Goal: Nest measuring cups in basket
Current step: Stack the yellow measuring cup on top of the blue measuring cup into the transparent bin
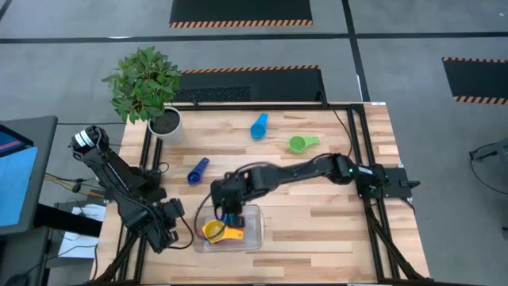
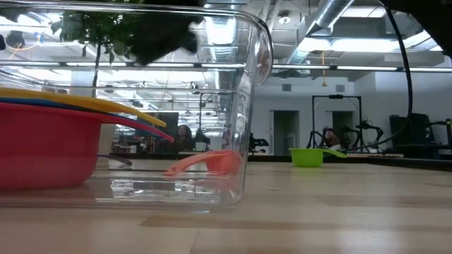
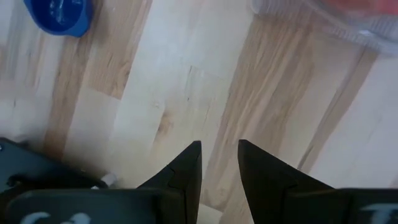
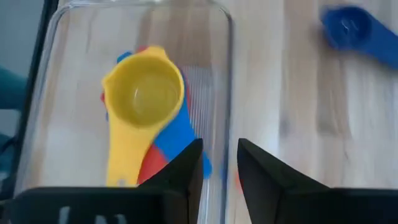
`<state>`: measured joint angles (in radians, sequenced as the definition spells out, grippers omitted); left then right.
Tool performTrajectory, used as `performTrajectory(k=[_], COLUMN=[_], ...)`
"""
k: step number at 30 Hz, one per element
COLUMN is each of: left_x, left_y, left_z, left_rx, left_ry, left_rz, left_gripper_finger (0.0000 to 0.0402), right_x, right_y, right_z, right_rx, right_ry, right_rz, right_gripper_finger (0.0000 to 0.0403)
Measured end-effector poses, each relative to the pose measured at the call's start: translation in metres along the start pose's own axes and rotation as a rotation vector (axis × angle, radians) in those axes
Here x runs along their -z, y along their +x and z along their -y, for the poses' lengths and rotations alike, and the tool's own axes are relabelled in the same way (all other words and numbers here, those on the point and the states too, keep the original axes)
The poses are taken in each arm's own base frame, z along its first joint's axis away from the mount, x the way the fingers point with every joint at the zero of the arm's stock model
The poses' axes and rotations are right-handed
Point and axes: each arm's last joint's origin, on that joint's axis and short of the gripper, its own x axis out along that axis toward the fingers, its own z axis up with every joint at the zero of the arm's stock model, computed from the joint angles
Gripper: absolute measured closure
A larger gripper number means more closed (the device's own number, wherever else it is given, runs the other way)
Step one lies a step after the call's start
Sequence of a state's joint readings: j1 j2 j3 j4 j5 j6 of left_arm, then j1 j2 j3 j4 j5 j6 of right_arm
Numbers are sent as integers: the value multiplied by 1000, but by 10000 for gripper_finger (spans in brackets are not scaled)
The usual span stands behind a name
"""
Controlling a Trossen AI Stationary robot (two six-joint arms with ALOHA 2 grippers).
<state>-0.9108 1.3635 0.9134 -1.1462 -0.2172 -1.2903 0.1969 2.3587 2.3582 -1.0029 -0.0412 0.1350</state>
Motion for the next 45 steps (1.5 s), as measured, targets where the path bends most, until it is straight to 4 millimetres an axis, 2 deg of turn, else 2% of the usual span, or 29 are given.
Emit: performTrajectory(k=[5, 9, 11, 14, 16, 20, 22, 25, 28, 31, 34, 39, 45], left_x=[1, 0, 0, -1, -1, -3, -4, -8, -13, -21, -31, -53, -77], left_y=[0, 0, 0, 0, 0, 0, 0, -4, -10, -22, -37, -66, -83], left_z=[-2, -2, -3, -3, -4, -6, -7, -8, -10, -12, -16, -34, -65], left_rx=[-23, -27, -33, -40, -47, -52, -51, -42, -52, -38, -11, 65, 76], left_ry=[-4, -25, -37, -48, -60, -86, -104, -128, -153, -186, -230, -314, -441], left_rz=[-6, 7, 14, 23, 20, 18, -1, -34, -68, -98, -84, 94, 355], left_gripper_finger=[308, 308, 308, 308, 308, 308, 308, 308, 308, 308, 308, 308, 308], right_x=[14, 38, 44, 54, 70, 111, 143, 185, 223, 251, 273, 289, 275], right_y=[-56, -105, -127, -158, -178, -193, -201, -199, -188, -172, -151, -131, -133], right_z=[6, 5, 2, -4, -4, 5, 14, 26, 35, 45, 55, 79, 119], right_rx=[54, 334, 480, 563, 665, 759, 826, 866, 835, 729, 655, 571, 468], right_ry=[192, 294, 324, 316, 371, 452, 556, 736, 906, 1050, 1111, 1124, 981], right_rz=[-121, -248, -202, -86, -41, -8, -25, 22, 85, 155, 184, 244, 342], right_gripper_finger=[291, 299, 303, 307, 311, 318, 321, 324, 327, 327, 327, 327, 327])
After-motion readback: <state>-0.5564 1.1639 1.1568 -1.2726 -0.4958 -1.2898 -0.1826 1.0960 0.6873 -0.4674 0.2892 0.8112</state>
